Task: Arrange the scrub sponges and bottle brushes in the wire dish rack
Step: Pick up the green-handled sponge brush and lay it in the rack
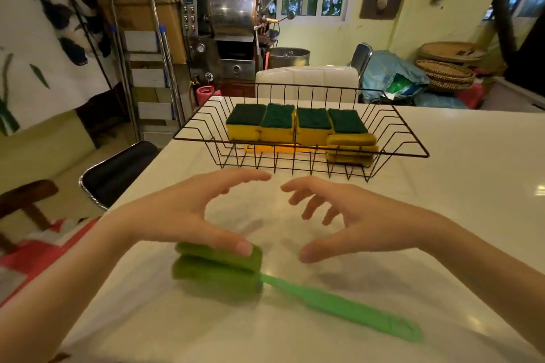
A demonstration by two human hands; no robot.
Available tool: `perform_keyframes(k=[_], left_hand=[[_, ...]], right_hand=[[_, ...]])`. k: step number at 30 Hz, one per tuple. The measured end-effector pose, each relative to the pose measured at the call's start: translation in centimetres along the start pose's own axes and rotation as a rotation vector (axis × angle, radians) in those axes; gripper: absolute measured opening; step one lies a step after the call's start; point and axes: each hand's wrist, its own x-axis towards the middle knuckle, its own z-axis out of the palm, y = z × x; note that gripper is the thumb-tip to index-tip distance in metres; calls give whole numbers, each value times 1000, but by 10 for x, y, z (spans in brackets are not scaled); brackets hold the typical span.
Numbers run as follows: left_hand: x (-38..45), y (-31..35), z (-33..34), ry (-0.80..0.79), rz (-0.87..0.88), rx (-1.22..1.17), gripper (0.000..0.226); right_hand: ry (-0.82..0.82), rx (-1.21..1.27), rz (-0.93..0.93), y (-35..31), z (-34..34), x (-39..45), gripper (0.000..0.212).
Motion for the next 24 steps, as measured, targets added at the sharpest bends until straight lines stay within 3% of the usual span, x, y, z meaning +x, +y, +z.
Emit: perform_keyframes(k=[6,11,15,24], left_hand=[[-29,-14,18,-73,-42,5,89],[-30,-14,21,-28,-45,33,66],[-24,-14,16,0,-34,23,68],[8,2,-26,113,-48,6,51]], right_hand=[[-124,-130,20,-8,24,-17,67],[-141,-213,-6,-12,35,-15,39],[-139,-237,22,-14,34,-10,30],[106,-98,58,-18,-4,8,21]])
